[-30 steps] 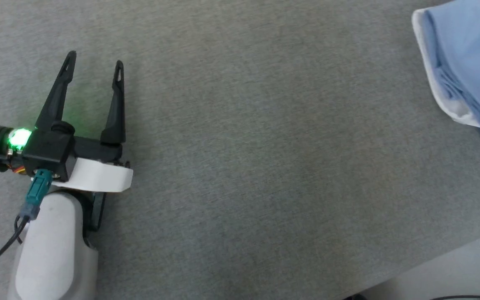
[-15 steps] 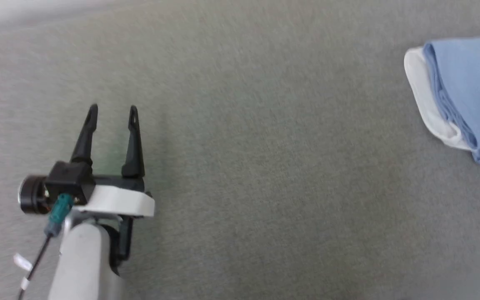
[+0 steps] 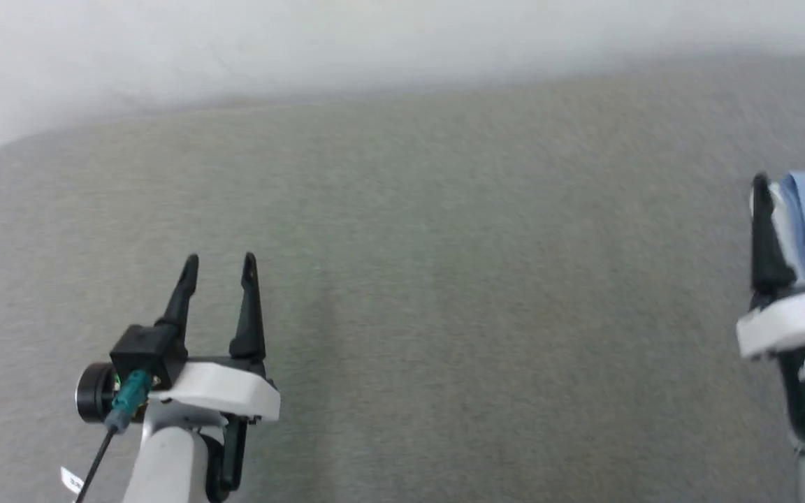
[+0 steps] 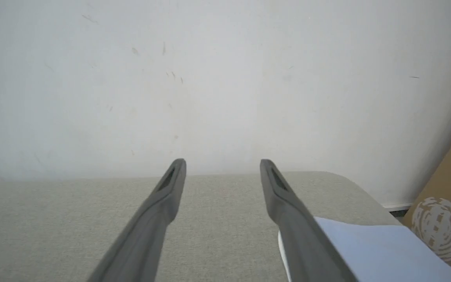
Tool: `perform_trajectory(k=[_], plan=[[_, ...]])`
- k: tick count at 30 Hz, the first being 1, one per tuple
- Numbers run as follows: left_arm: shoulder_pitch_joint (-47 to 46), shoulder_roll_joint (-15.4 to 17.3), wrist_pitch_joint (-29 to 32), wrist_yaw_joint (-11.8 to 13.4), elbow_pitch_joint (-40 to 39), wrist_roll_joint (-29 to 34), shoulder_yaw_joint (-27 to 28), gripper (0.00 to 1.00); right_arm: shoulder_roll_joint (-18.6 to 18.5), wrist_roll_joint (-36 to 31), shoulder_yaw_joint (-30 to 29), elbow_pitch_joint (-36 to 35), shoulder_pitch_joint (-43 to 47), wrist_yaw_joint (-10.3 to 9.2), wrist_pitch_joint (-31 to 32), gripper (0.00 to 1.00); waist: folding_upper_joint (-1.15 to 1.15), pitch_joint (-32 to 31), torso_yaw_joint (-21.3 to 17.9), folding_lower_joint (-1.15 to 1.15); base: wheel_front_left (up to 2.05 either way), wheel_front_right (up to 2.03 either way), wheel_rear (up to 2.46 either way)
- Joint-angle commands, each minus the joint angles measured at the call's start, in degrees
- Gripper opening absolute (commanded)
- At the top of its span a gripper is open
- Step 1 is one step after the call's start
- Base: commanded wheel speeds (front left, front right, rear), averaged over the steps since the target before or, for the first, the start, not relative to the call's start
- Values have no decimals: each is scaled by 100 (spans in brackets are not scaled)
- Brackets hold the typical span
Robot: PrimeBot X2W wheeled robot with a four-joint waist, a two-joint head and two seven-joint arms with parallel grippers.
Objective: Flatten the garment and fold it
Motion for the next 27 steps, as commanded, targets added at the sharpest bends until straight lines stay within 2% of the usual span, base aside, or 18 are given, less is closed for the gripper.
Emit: perform_trajectory(k=[1,10,17,27], plan=[[66,-21,-28,-14,26,-14,-7,100,34,37,10,-82,98,-9,-45,100,0,-525,544,1,0,0,0],[446,-53,-28,56,78,-42,31,100,354,47,408,-695,1229,-9,-159,100,0,-854,861,1,0,0,0],[755,-65,-28,127,78,5,-46,100,432,-68,638,-515,1691,-9,-327,100,0,-1034,1059,1,0,0,0],[950,-70,-28,148,-19,22,-113,100,462,63,663,-260,1889,-9,-481,100,0,-1067,1127,1,0,0,0]])
